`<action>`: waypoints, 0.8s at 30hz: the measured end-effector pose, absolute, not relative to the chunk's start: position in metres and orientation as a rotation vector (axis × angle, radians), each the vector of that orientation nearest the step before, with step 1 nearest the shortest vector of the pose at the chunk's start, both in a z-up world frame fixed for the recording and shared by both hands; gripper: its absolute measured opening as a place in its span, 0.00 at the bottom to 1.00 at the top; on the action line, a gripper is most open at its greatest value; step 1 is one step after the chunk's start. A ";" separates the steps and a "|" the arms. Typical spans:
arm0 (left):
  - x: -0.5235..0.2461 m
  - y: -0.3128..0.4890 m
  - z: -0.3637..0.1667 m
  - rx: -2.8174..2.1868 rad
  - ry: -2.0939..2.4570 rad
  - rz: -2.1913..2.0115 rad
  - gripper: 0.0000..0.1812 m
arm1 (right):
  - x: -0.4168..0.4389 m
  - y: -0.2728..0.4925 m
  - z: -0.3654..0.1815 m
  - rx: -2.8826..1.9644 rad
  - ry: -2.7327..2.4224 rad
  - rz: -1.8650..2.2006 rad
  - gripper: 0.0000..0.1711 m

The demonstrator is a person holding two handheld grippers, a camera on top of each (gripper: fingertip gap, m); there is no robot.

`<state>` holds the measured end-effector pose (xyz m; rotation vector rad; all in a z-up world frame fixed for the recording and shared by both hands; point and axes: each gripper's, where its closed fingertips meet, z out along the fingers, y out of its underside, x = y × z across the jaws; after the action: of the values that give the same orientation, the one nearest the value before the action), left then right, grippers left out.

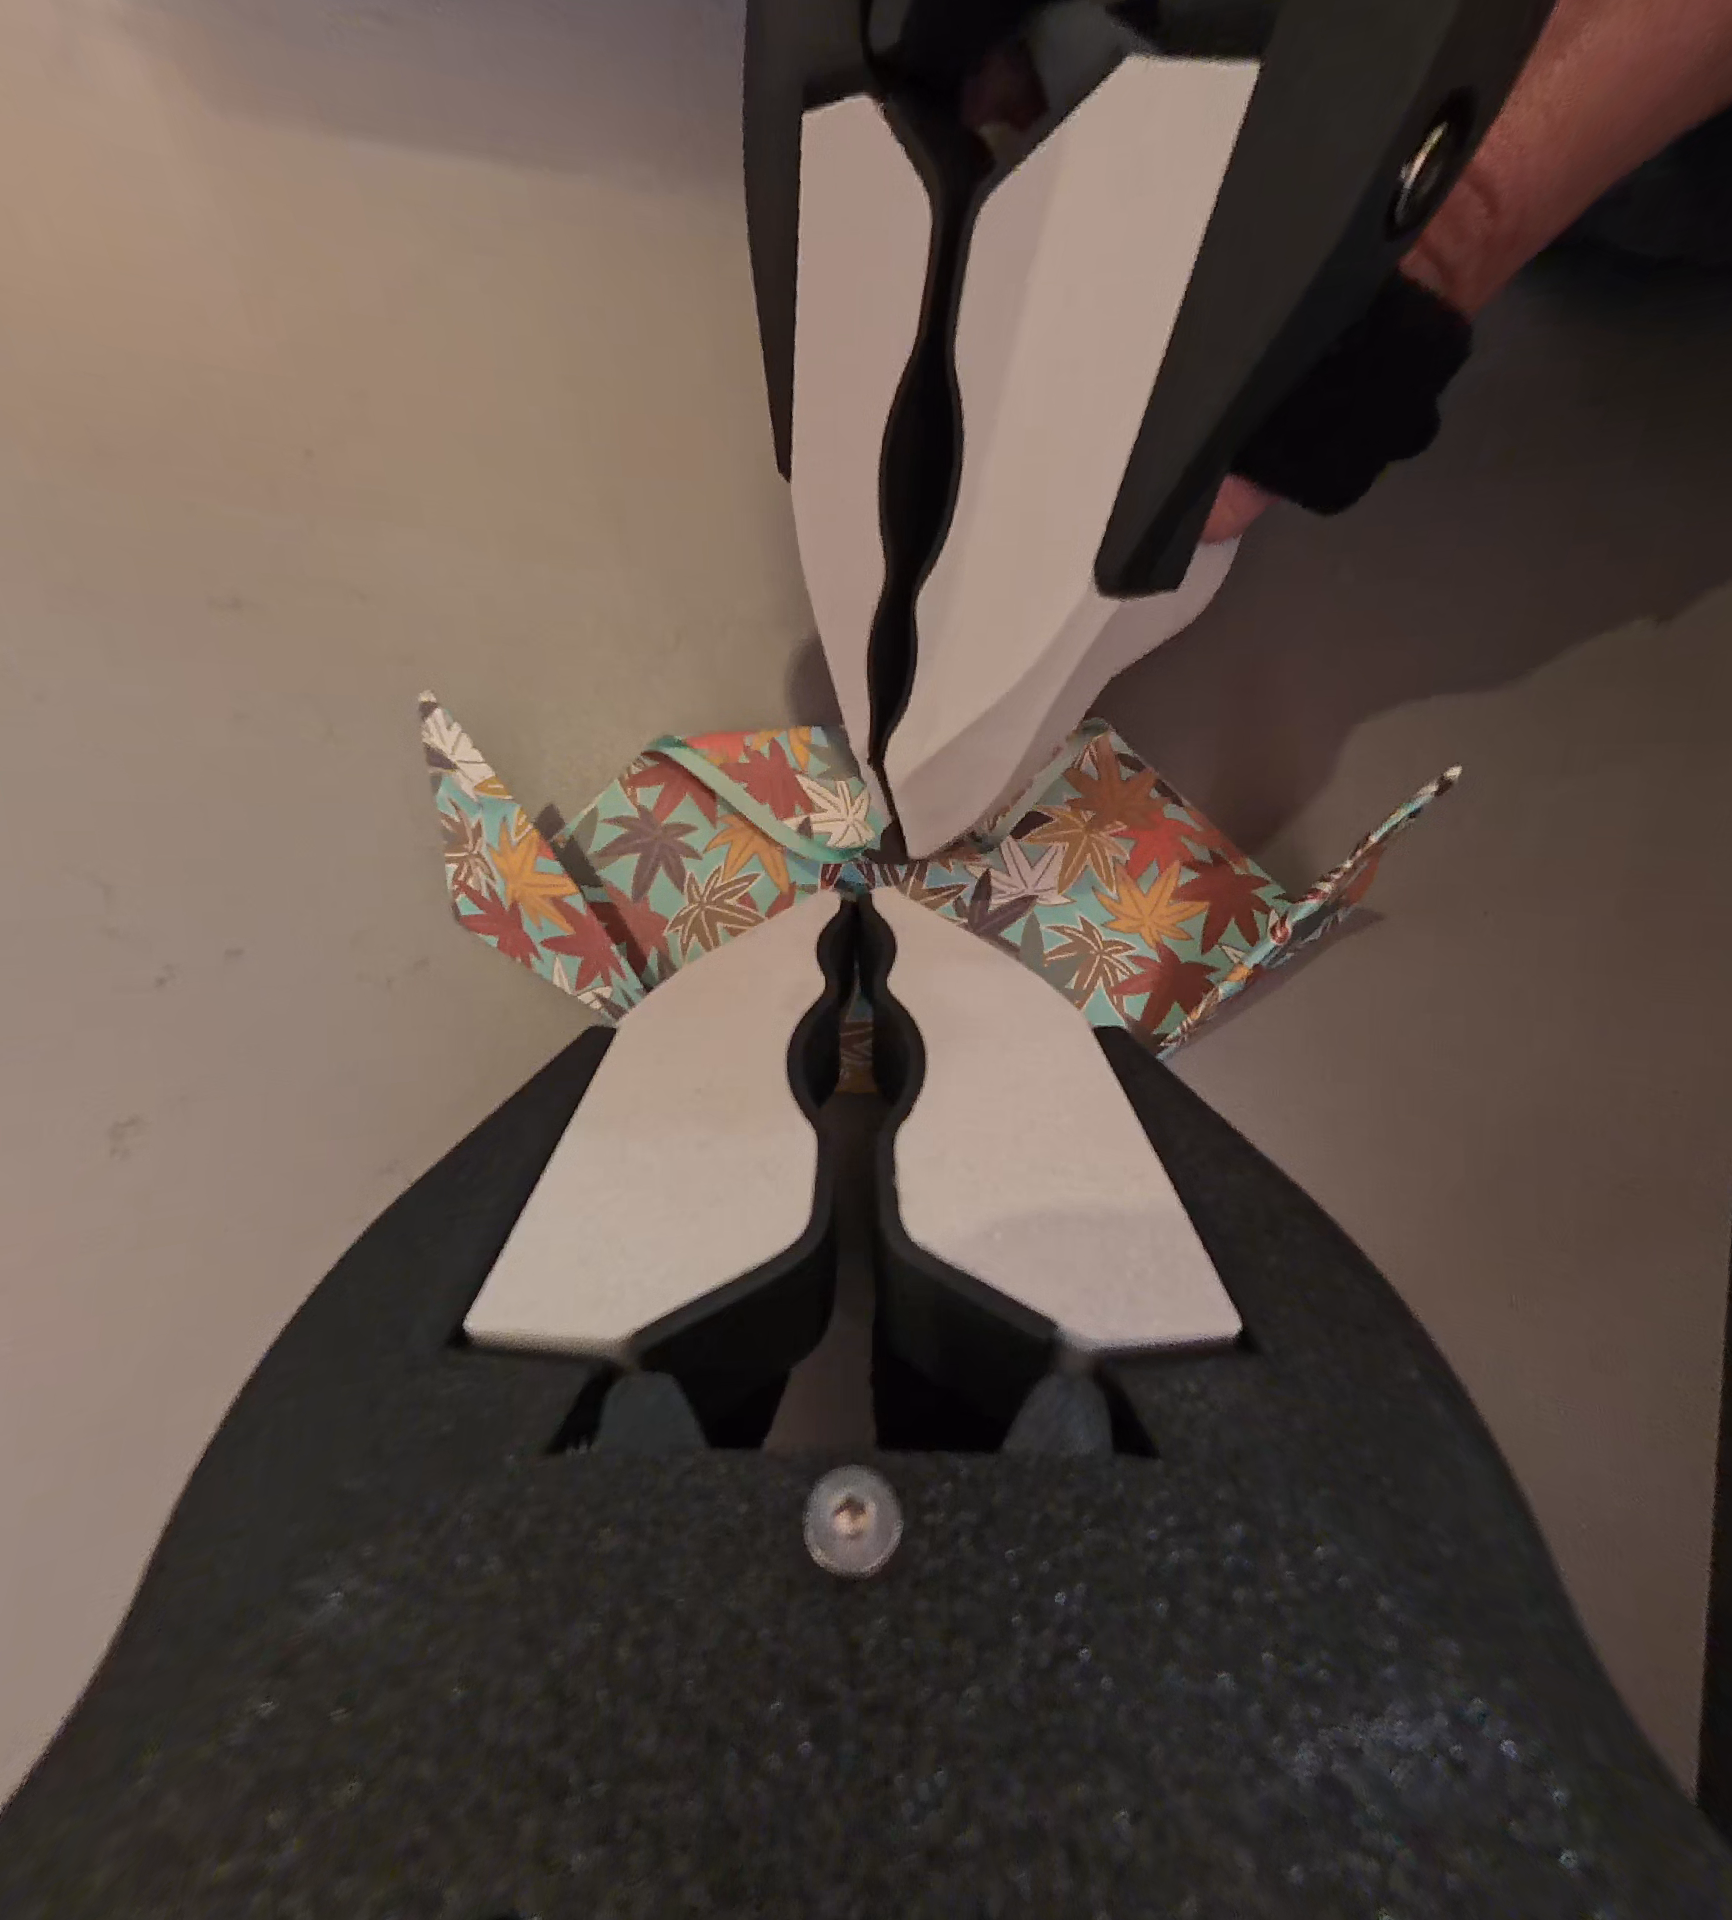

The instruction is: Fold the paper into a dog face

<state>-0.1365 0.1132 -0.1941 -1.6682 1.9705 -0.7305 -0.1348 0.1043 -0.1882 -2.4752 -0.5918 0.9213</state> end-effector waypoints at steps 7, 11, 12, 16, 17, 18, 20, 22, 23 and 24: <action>-0.136 0.113 -0.194 -1.670 1.968 -0.729 0.00 | -0.136 0.105 -0.190 -2.477 -0.595 0.908 0.00; -0.136 0.113 -0.194 -1.670 1.969 -0.724 0.00 | -0.140 0.105 -0.187 -2.465 -0.589 0.933 0.01; -0.136 0.113 -0.194 -1.669 1.969 -0.723 0.00 | -0.140 0.106 -0.187 -2.464 -0.586 0.938 0.01; -0.136 0.113 -0.194 -1.669 1.970 -0.717 0.00 | -0.140 0.106 -0.190 -2.466 -0.579 0.945 0.01; -0.136 0.113 -0.194 -1.668 1.970 -0.715 0.00 | -0.140 0.106 -0.189 -2.460 -0.579 0.952 0.01; -0.136 0.113 -0.194 -1.668 1.970 -0.714 0.00 | -0.141 0.106 -0.189 -2.453 -0.585 0.957 0.01; -0.136 0.113 -0.194 -1.674 1.965 -0.723 0.00 | -0.142 0.105 -0.187 -2.432 -0.607 0.968 0.02; -0.136 0.113 -0.194 -1.676 1.962 -0.733 0.00 | -0.143 0.105 -0.187 -2.422 -0.622 0.972 0.03; -0.136 0.113 -0.194 -1.675 1.962 -0.735 0.00 | -0.144 0.104 -0.187 -2.421 -0.630 0.973 0.03; -0.136 0.113 -0.194 -1.674 1.963 -0.735 0.00 | -0.144 0.104 -0.186 -2.417 -0.637 0.976 0.04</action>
<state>-0.1361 0.1128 -0.1937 -1.6736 1.9633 -0.7348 -0.1442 0.1038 -0.1862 -2.4172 -0.6369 0.9756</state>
